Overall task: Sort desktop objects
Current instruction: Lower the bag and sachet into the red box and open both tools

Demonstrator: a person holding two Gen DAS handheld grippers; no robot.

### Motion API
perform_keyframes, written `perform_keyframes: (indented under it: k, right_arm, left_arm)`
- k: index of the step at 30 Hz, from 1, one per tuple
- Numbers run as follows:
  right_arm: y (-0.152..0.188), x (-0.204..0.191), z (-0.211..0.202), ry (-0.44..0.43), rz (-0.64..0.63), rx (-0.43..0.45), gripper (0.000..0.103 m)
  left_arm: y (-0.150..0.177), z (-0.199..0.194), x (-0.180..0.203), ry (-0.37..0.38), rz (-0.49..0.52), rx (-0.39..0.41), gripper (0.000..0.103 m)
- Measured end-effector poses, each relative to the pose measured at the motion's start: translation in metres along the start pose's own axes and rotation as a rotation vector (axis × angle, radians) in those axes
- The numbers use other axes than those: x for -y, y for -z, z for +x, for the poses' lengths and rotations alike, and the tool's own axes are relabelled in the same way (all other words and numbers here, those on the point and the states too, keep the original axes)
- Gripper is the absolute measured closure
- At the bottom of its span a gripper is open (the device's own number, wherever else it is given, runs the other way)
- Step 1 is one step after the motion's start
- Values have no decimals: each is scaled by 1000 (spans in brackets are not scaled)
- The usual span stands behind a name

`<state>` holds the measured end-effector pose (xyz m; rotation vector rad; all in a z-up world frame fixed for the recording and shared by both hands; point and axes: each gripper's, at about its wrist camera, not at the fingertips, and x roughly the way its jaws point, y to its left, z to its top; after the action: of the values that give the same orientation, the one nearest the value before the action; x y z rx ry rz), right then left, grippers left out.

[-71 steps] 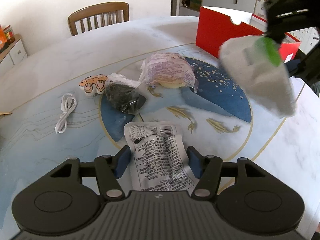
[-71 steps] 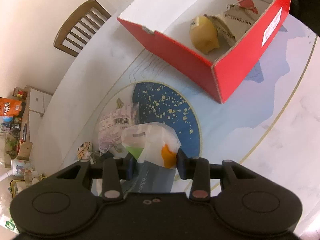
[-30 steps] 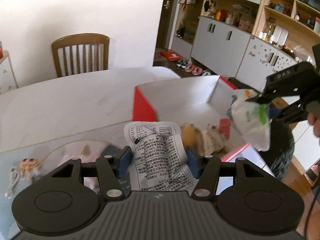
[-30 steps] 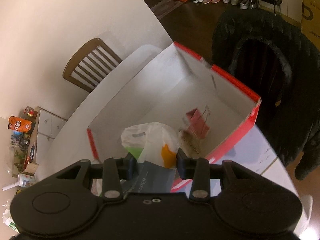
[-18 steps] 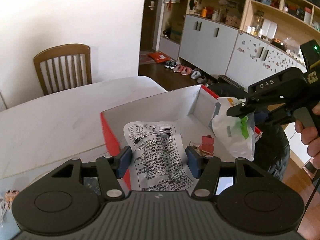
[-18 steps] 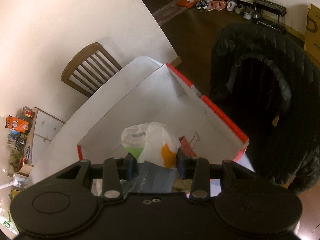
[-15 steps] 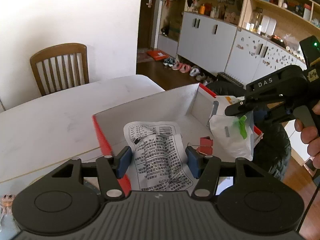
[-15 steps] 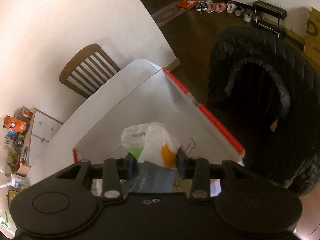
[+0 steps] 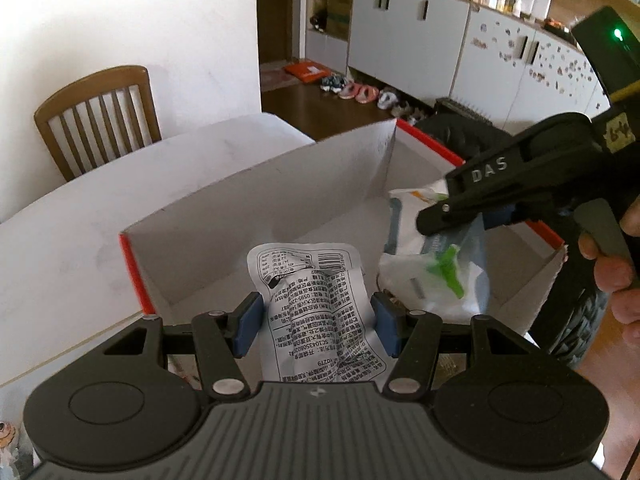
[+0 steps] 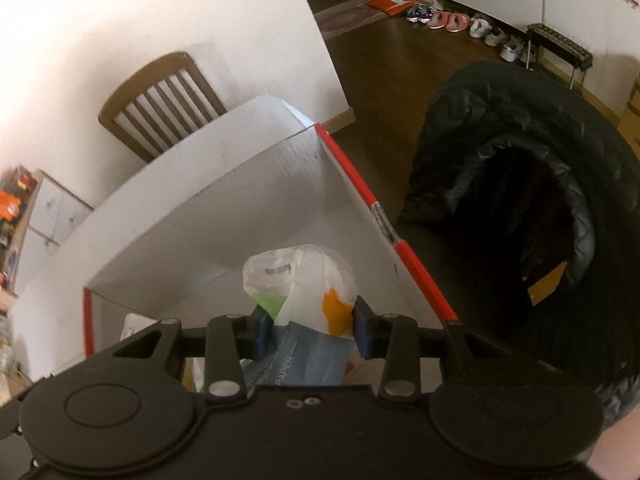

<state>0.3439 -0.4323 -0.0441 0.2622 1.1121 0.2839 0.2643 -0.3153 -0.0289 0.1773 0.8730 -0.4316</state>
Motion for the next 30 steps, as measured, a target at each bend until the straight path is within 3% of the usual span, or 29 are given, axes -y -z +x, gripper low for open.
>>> perform_keyframes:
  k: [16,30]
  right_arm:
    - [-1,-25,33,62,-171,-6,64]
    - [0,-29,24,74,-211,11,51]
  left_arm:
    - [1,35,6,-32,26,-105,44]
    - [1,33,0,-6,-14,-121,40]
